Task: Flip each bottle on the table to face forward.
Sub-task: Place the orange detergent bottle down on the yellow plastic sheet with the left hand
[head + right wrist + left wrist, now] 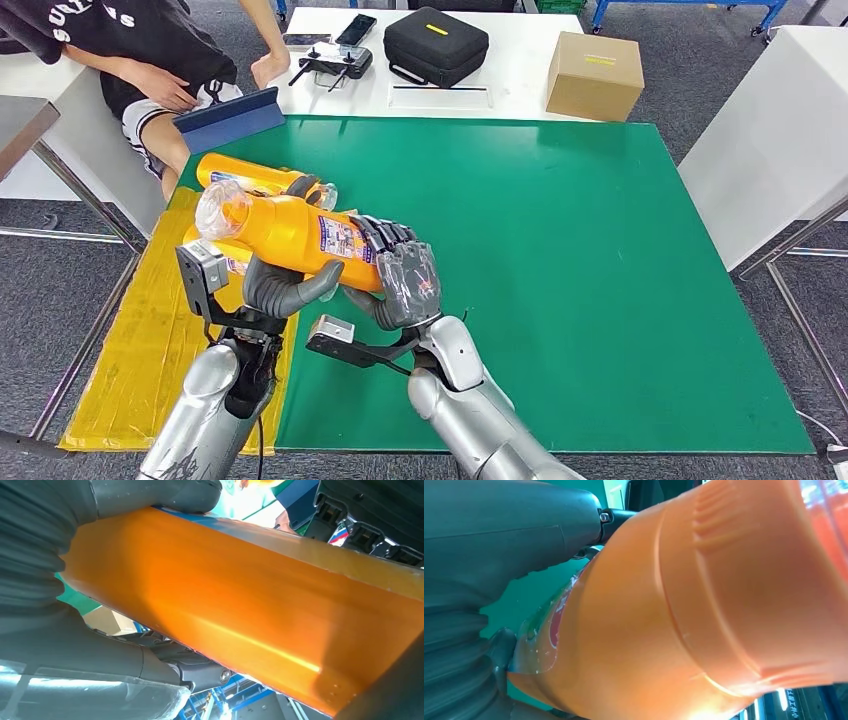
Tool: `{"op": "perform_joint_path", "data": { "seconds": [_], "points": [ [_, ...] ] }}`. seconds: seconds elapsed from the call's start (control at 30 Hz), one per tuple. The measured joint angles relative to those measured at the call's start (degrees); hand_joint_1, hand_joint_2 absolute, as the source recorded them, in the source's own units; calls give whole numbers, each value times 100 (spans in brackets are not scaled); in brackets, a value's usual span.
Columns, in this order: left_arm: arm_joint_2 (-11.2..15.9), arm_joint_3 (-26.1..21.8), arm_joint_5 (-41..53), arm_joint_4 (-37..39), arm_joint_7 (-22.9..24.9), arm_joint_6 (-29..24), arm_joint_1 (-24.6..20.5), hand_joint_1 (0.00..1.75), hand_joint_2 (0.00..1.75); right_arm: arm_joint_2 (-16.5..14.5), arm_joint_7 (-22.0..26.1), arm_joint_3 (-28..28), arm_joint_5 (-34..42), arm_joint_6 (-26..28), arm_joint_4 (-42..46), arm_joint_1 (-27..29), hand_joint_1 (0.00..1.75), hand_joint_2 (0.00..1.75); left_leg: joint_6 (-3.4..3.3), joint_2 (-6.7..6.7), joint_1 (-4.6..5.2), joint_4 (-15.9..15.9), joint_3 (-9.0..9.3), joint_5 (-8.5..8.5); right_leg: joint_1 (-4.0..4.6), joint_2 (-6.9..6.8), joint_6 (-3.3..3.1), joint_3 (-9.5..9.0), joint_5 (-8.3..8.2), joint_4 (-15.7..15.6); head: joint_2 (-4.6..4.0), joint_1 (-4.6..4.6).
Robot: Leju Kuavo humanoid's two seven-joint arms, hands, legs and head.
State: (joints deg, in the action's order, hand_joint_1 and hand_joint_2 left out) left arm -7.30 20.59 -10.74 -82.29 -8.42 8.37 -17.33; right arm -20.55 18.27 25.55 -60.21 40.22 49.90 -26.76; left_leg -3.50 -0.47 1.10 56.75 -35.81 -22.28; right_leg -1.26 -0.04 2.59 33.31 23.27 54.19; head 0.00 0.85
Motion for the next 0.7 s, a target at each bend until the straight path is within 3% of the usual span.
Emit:
{"op": "perform_joint_path", "data": {
  "seconds": [0.17,0.23,0.27,0.37,0.4,0.7],
  "points": [
    [-5,-6,-189,12,33,75,1,0,175,0,-18,-3,-84,0,33,16,175,175,0,0,0,0,0,0,0,0,0,0,0,0,0,-1],
    [-39,-56,-835,63,153,321,5,2,175,-1,-85,-6,-320,1,151,67,175,175,0,0,0,0,-1,0,0,0,0,0,0,0,0,-1],
    [-67,-95,-1276,99,248,472,9,35,175,-2,-141,-7,-487,1,228,99,175,175,0,0,0,0,-1,0,0,0,0,0,0,0,0,-1],
    [-166,-195,-2379,172,544,751,27,164,175,-10,-315,-5,-896,0,389,167,175,175,0,-1,0,0,-2,0,0,0,0,1,0,0,0,-1],
    [-202,-217,-2646,181,627,792,35,175,175,-15,-350,-9,-983,0,422,180,175,175,0,-1,0,0,-2,0,0,0,0,1,0,0,0,-1],
    [-351,-288,-3332,253,816,812,51,175,175,-33,-369,-114,-1244,1,526,225,175,175,0,0,0,0,-3,0,0,0,0,3,0,-1,0,-1]
  ]
}}
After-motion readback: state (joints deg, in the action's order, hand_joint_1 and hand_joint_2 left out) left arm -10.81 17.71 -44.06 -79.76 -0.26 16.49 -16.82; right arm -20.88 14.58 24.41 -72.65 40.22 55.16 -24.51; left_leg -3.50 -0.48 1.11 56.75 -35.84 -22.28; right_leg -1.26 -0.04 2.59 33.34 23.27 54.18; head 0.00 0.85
